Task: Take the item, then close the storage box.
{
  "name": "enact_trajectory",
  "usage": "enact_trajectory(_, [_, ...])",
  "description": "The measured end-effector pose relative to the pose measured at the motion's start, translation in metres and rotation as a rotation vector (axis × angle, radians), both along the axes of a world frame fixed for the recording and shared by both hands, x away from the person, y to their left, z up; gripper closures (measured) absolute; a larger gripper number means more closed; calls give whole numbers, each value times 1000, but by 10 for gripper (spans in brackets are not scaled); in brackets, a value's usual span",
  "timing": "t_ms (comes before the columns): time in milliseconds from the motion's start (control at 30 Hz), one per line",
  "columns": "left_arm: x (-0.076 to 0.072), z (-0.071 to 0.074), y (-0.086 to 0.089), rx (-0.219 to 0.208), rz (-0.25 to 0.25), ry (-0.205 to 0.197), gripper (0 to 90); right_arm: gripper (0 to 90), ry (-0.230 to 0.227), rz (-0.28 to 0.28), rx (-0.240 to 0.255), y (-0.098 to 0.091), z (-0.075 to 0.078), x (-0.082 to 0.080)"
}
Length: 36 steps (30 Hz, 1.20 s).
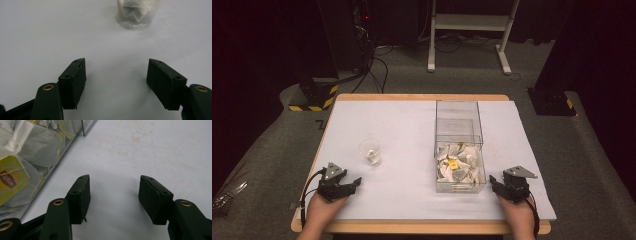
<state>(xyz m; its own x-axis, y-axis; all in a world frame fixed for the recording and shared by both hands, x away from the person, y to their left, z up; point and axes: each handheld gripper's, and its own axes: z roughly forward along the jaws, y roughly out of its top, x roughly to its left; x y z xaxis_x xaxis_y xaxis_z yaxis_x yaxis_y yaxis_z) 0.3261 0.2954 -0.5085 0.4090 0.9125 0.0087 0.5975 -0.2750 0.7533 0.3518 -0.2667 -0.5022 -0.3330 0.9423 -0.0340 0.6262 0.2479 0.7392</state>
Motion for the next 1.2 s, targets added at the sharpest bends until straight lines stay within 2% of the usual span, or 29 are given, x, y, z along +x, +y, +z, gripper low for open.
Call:
enact_trajectory(267, [0,0,0,2,0,2,318,416,2,-8,-5,1,0,0])
enact_trajectory(433, [-1,0,-1,-3,5,2,316,399,-1,9,-2,0,1,1])
enact_trajectory(800, [-1,0,0,-1,2,5,315,345,-12,19,41,-3,7,-6])
enact_trajectory(1200, [0,0,0,-3,0,5,315,333,-54,26,53,6,21,-11])
